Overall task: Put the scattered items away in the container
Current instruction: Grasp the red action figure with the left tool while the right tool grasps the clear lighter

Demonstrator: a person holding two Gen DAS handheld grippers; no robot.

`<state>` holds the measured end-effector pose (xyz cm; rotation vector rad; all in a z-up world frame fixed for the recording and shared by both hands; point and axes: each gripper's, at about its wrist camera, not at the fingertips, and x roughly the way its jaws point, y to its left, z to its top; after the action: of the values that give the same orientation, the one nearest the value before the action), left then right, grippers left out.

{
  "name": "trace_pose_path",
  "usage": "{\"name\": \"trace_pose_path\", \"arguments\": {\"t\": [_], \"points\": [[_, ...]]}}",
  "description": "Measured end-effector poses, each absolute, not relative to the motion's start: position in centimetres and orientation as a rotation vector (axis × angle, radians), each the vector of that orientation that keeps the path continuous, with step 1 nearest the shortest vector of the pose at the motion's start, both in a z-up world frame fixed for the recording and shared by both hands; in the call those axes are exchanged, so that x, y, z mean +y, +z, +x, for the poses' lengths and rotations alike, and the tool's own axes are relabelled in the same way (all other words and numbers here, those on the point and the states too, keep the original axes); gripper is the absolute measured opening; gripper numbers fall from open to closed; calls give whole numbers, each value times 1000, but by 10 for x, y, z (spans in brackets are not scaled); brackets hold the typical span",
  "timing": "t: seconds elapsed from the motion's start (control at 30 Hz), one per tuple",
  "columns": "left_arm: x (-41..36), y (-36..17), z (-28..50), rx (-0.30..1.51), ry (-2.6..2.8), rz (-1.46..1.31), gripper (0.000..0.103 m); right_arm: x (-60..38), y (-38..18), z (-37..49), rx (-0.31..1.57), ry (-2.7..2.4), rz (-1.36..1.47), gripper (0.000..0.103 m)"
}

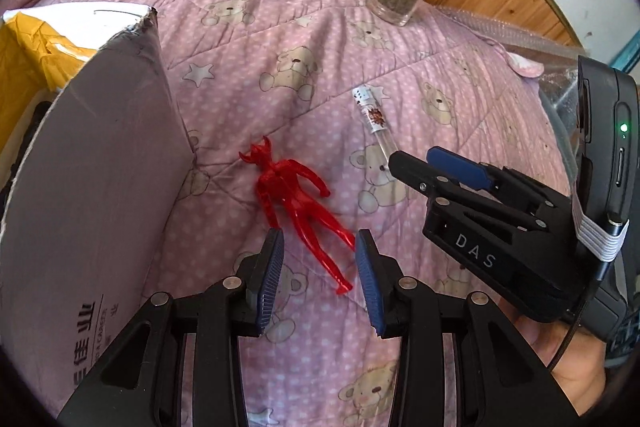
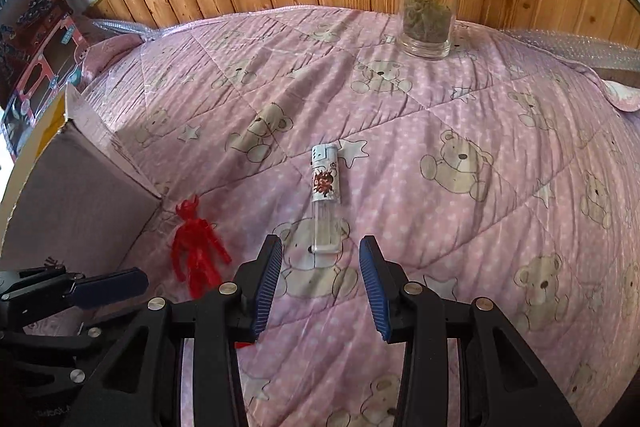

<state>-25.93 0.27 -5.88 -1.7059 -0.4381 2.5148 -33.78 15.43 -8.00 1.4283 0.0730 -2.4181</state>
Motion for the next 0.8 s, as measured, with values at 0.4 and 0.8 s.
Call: {"name": "trace_pose_path", "arguments": {"t": [0.4, 0.8], "points": [[8, -91, -283, -341, 2604, -1668, 44, 148, -105, -359, 229, -2448, 1366, 20], [-4, -66, -248, -417, 2542, -1576, 15, 221, -87, -306, -158, -2425, 1454, 20]]}}
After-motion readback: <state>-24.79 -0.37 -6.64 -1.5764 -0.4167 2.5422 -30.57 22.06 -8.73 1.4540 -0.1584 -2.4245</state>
